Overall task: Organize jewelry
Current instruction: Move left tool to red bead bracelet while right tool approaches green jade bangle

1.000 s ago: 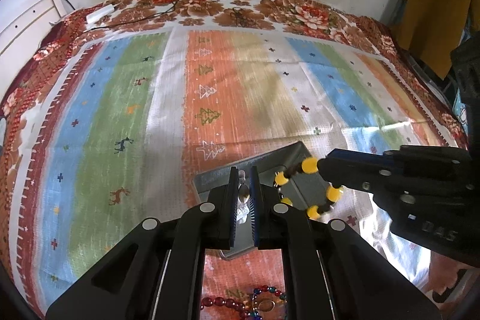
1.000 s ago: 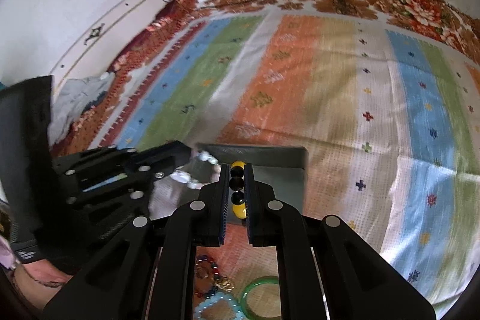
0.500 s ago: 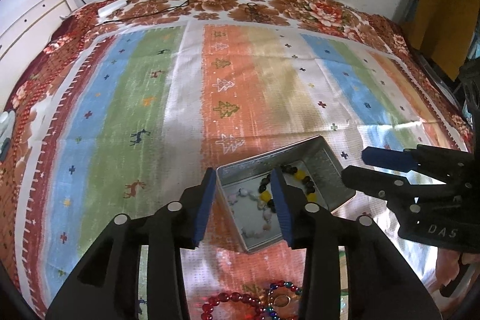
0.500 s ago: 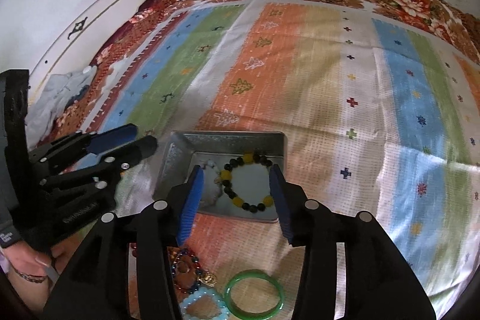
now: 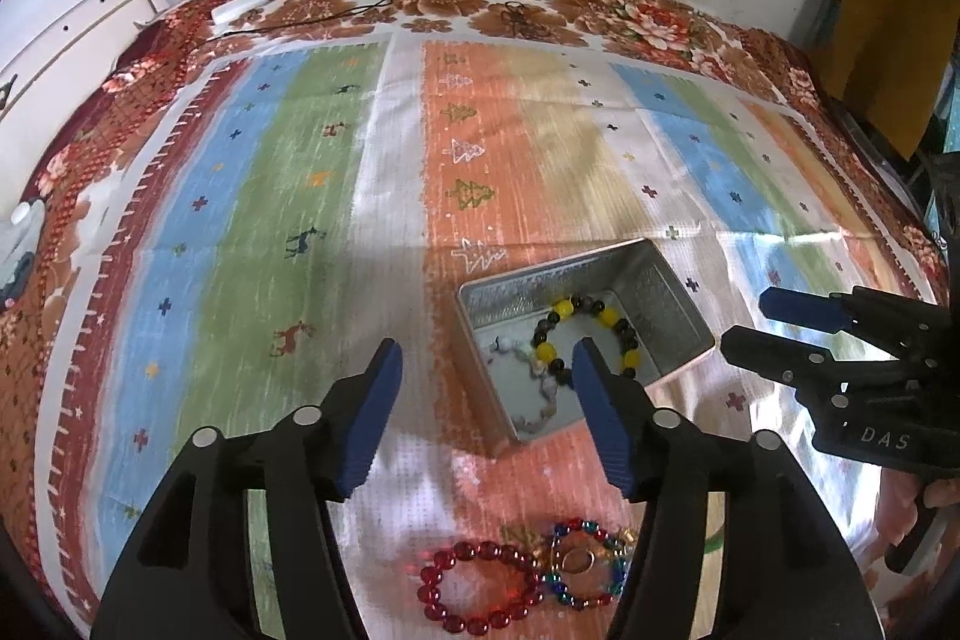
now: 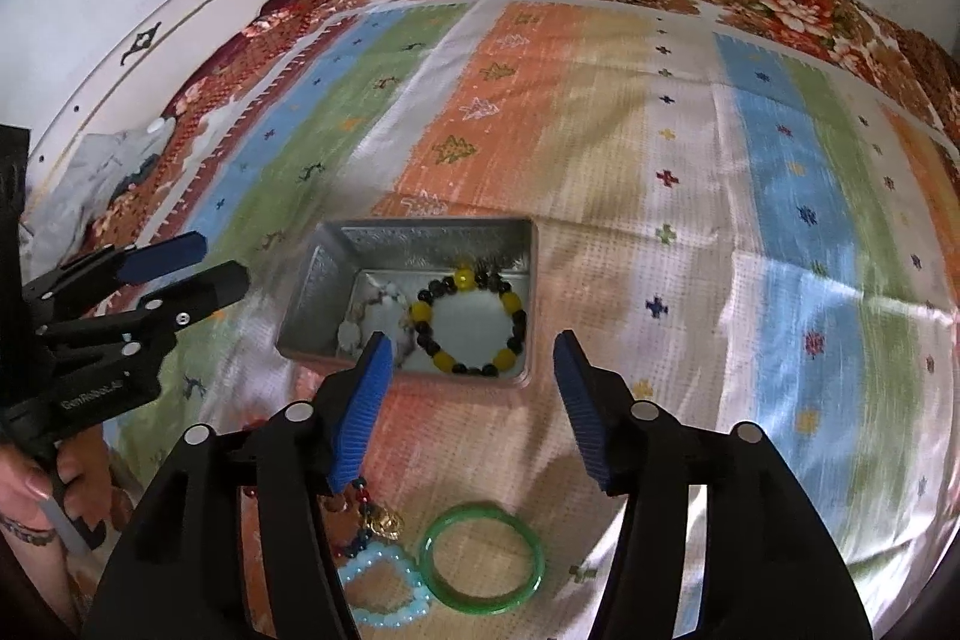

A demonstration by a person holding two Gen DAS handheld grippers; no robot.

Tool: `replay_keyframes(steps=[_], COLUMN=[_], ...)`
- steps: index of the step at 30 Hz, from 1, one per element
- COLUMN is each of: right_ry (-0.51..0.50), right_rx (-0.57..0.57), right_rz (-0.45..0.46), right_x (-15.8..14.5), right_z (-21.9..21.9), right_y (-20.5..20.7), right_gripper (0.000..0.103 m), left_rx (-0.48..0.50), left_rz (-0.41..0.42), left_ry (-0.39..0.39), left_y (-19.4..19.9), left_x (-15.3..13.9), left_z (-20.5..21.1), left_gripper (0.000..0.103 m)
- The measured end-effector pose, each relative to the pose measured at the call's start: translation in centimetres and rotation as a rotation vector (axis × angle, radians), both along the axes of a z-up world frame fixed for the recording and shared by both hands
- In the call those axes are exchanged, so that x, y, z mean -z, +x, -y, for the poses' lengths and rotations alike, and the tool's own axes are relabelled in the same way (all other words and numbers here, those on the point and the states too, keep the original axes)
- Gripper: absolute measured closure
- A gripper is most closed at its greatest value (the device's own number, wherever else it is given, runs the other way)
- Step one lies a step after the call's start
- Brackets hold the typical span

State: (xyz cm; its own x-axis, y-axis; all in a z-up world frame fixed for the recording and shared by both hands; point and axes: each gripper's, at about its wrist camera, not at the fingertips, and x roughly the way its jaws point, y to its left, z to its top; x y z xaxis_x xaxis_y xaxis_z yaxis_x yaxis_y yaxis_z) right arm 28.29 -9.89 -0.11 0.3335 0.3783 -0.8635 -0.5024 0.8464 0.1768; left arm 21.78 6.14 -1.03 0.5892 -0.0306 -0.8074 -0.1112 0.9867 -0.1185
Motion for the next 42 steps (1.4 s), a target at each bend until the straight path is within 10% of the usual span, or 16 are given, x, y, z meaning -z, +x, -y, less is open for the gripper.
replay_keyframes(steps=[26, 42], right_ry=[-0.088, -0.167], right_rx=[0.047, 0.092], right_rz=[-0.047, -0.204], right_x=[2.2, 6.3], right_z=[2.7, 3.8], right_y=[-4.3, -4.7], right_gripper=[0.042, 0.042], left_rx=[-0.020, -0.015], left_rz=[-0.080, -0.323], left_ry=[-0.006, 0.008], left_y=[-4.3, -4.8], left_x=[2.3, 7.1], left_z=[-0.6, -0.9], left_gripper=[0.036, 0.032])
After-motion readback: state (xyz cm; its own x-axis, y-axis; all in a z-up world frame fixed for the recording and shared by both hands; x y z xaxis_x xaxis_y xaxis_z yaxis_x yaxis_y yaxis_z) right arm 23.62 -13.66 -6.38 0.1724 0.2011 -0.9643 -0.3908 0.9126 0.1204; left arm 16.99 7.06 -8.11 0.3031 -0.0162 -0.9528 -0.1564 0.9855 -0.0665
